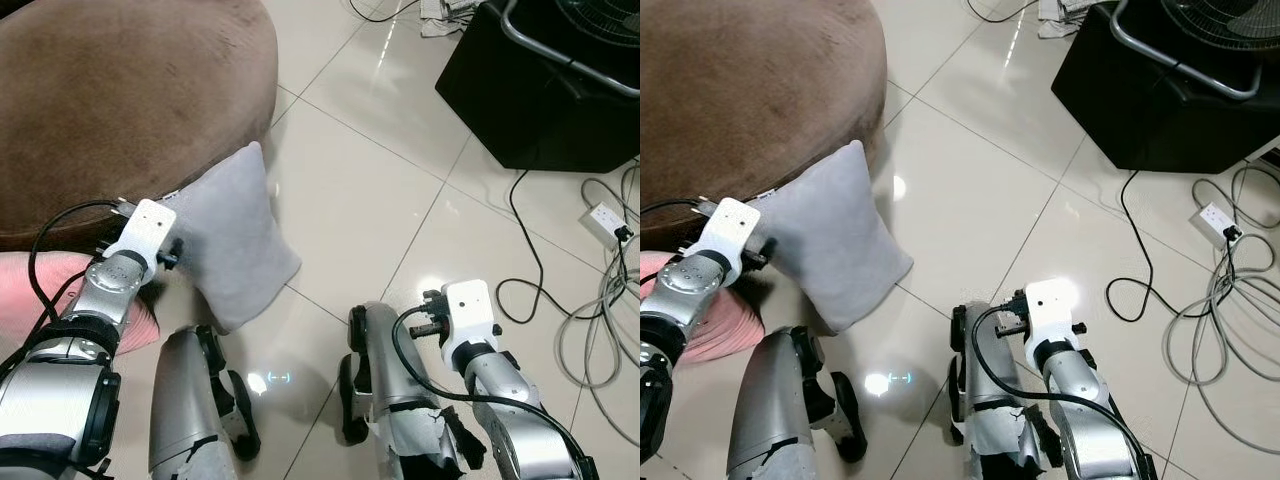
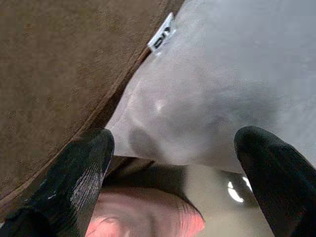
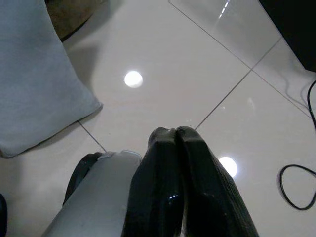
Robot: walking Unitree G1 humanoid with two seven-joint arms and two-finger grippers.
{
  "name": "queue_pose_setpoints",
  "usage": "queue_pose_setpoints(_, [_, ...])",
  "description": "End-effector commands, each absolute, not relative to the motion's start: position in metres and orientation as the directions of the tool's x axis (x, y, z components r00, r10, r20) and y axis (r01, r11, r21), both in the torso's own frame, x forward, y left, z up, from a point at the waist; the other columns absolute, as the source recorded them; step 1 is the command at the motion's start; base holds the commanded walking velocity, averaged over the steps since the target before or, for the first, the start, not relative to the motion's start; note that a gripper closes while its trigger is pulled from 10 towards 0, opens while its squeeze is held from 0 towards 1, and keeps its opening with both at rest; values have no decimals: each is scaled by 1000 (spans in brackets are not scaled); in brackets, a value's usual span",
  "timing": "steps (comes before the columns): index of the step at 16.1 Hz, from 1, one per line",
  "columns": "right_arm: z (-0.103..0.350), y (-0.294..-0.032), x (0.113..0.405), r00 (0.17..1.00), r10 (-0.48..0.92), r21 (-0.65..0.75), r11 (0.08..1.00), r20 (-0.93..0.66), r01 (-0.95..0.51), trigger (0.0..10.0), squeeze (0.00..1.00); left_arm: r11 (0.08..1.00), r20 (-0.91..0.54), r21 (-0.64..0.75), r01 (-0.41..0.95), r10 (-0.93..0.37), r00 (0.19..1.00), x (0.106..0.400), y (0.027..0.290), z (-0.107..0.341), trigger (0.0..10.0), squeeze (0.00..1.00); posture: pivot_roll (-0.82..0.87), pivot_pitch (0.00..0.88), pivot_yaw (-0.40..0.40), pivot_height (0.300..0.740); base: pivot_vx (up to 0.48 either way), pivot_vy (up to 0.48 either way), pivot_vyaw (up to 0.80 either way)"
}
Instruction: Move the pillow to the sofa from floor
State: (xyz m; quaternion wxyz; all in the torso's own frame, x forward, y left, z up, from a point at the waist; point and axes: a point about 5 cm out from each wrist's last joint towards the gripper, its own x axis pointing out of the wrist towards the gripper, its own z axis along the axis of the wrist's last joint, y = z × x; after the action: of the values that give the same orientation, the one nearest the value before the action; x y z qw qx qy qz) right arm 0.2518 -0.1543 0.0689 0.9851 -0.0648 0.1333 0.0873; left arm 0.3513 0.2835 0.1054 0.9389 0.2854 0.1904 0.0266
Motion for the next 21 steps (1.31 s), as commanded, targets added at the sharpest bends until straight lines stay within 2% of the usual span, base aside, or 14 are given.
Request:
queue_pose_setpoints(1, [60,-161,245,940,135,-103,979,-314,-176,10000,0,835,-385,547,56,192,903,344,285,93,10000,0,-243,332,-129,560,0,0,0])
queue_pose_setpoints(8, [62,-168,223,935,125,-109,980,-331,-169,10000,0,822,-417,564,82,197,887,347,266,82,10000,0,-324,383,-157,560,0,0,0])
queue_pose_setpoints(12, [61,-168,223,934,120,-107,981,-337,-165,10000,0,874,-398,483,50,169,902,348,263,83,10000,0,-305,381,-147,560,0,0,0])
queue_pose_setpoints(14, [60,-161,228,931,138,-94,979,-338,-180,10000,0,907,-375,421,2,172,911,349,264,86,10000,0,-280,377,-143,560,420,0,0])
queue_pose_setpoints(21, [57,-156,235,925,165,-94,974,-343,-208,10000,0,906,-355,420,-50,214,910,347,272,87,10000,0,-255,368,-151,560,461,0,0])
